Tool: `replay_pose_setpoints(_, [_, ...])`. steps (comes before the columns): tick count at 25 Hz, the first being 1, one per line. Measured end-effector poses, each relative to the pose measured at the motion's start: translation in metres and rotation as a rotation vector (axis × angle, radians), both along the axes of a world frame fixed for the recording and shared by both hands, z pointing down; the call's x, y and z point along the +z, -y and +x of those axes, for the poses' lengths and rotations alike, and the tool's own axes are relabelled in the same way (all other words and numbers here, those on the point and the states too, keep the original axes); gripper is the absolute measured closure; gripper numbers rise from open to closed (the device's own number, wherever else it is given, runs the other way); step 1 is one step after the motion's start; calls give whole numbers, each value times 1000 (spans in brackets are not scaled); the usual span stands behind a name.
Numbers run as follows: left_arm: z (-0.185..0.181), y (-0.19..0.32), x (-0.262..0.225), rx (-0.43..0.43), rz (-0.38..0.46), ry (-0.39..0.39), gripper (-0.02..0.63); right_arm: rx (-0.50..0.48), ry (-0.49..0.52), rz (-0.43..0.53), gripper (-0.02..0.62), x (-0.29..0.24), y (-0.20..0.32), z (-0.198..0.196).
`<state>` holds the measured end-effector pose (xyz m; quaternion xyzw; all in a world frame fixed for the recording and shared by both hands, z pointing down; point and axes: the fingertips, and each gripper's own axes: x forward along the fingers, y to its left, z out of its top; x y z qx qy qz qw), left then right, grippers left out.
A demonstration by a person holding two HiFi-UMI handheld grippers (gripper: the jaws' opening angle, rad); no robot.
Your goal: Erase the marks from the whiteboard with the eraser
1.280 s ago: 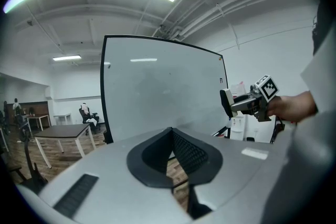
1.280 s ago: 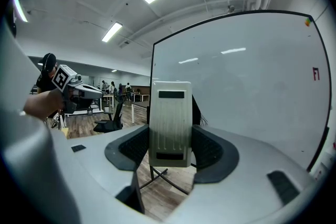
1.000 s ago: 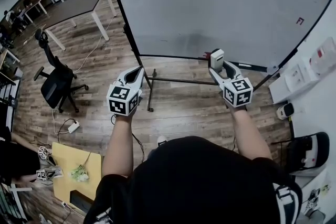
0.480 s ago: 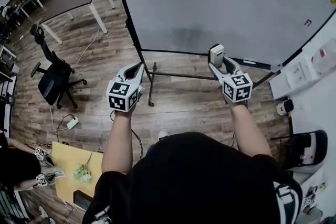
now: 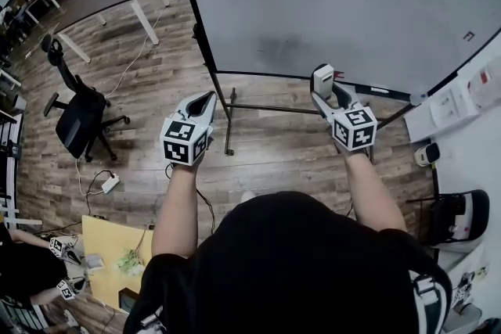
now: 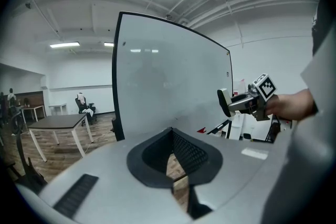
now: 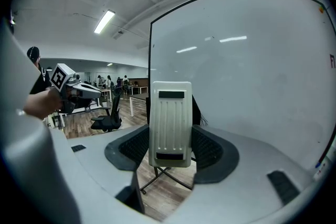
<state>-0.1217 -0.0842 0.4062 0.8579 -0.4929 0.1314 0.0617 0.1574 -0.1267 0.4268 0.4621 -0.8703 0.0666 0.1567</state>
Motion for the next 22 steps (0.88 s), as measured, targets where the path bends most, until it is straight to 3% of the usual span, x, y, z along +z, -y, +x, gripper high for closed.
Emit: replay_pose_setpoints(22, [-47, 67, 26, 74, -46, -5, 595, 33, -38, -30, 350, 18, 50, -59])
